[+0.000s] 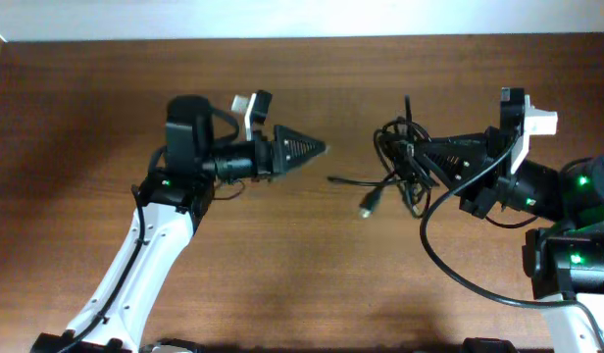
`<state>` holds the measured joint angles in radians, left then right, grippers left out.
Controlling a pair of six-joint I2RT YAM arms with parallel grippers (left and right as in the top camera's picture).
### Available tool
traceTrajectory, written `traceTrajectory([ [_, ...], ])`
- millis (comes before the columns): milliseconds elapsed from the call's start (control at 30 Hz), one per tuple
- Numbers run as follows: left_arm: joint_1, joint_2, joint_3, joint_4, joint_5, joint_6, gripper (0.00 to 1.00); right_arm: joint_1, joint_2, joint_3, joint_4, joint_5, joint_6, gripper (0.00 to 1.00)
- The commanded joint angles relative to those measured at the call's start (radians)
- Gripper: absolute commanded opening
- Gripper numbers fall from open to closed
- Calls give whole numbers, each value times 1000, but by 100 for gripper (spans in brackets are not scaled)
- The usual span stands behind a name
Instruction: Untangle cables
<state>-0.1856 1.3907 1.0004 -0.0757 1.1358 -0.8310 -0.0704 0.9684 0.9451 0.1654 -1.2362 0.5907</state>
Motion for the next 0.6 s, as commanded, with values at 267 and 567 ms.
traceTrajectory([
  [267, -8, 2, 12, 521, 336, 335, 99, -2, -13, 18, 282, -274, -6, 4],
  [567, -76, 2, 12, 520, 228, 784, 99, -2, -13, 18, 285, -280, -2, 4],
])
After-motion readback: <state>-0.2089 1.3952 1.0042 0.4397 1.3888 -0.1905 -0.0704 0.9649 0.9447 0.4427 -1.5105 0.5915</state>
